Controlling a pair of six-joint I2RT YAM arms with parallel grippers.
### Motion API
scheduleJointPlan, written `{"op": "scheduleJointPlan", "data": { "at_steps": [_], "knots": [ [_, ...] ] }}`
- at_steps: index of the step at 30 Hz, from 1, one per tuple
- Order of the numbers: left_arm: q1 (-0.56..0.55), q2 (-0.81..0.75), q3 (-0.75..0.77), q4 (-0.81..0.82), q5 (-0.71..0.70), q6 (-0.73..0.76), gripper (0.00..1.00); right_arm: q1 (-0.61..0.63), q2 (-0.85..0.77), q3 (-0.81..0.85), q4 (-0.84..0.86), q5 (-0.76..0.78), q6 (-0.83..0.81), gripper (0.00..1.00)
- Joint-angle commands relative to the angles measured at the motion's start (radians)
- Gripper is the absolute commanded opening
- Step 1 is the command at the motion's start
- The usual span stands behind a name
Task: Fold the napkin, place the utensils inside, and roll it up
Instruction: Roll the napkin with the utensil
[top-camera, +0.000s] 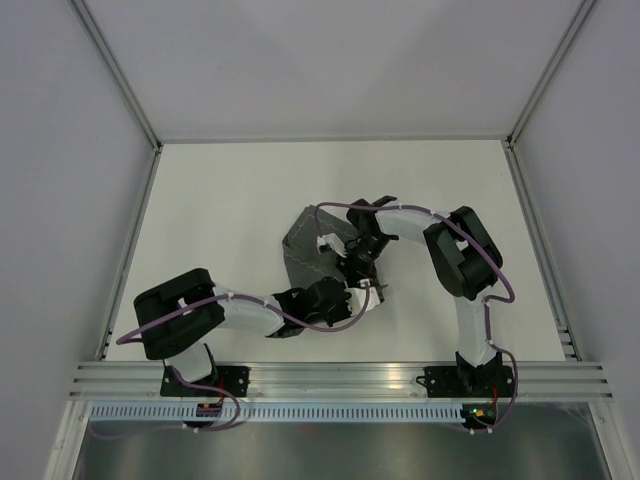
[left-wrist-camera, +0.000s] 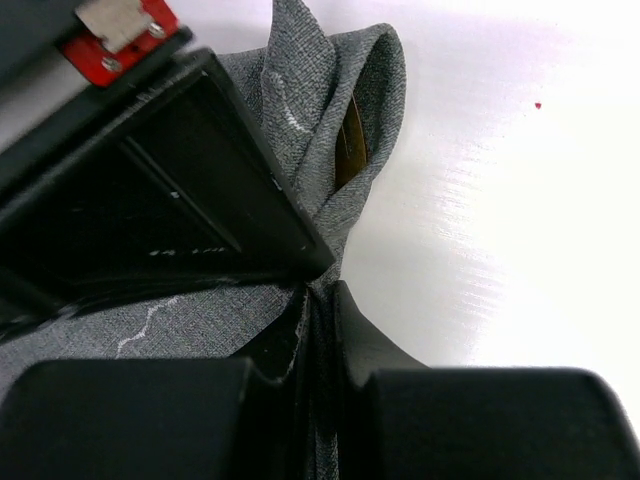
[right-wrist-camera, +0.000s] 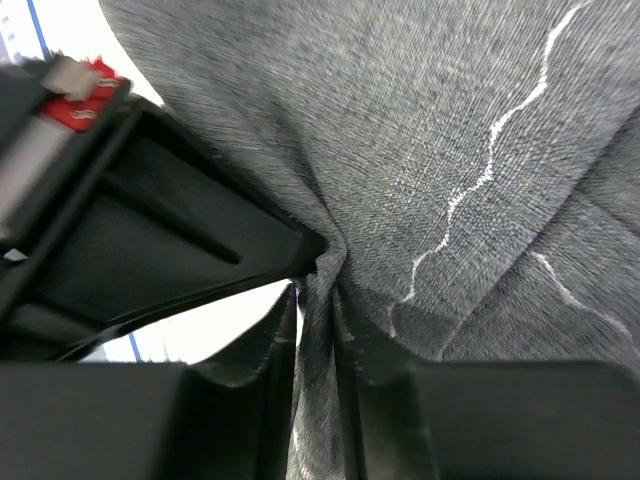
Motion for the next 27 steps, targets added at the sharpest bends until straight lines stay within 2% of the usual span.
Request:
{"op": "scheduleJointPlan", "data": {
  "at_steps": [1, 3, 4, 7, 13, 17, 24, 27],
  "knots": [
    [0.026, 0.016, -0.008, -0.074, 0.101, -0.068, 0.02, -0.009, -0.1, 0.025, 0.024, -0.043, 0.031, 0.28],
    [0.043, -0.001, -0.013, -0.074, 0.145, -0.076, 0.02, -0.02, -0.144, 0.037, 0.037, -0.05, 0.06, 0.35],
    [0.049, -0.004, -0.014, -0.075, 0.158, -0.086, 0.02, -0.026, -0.161, 0.039, 0.053, -0.05, 0.068, 0.42],
    [0.081, -0.027, -0.028, -0.068, 0.213, -0.111, 0.02, -0.045, -0.221, 0.043, 0.11, -0.047, 0.123, 0.5],
    [0.149, -0.062, -0.039, -0.074, 0.314, -0.166, 0.02, -0.134, -0.289, 0.036, 0.239, -0.023, 0.24, 0.51],
    [0.192, -0.053, -0.025, -0.095, 0.392, -0.191, 0.02, -0.235, -0.345, -0.019, 0.345, -0.021, 0.313, 0.51],
    [0.244, -0.008, 0.05, -0.178, 0.512, -0.223, 0.02, -0.292, -0.541, -0.181, 0.486, 0.01, 0.245, 0.5],
    [0.256, -0.011, 0.053, -0.179, 0.535, -0.224, 0.02, -0.298, -0.603, -0.263, 0.477, -0.018, 0.142, 0.57]
  ]
}}
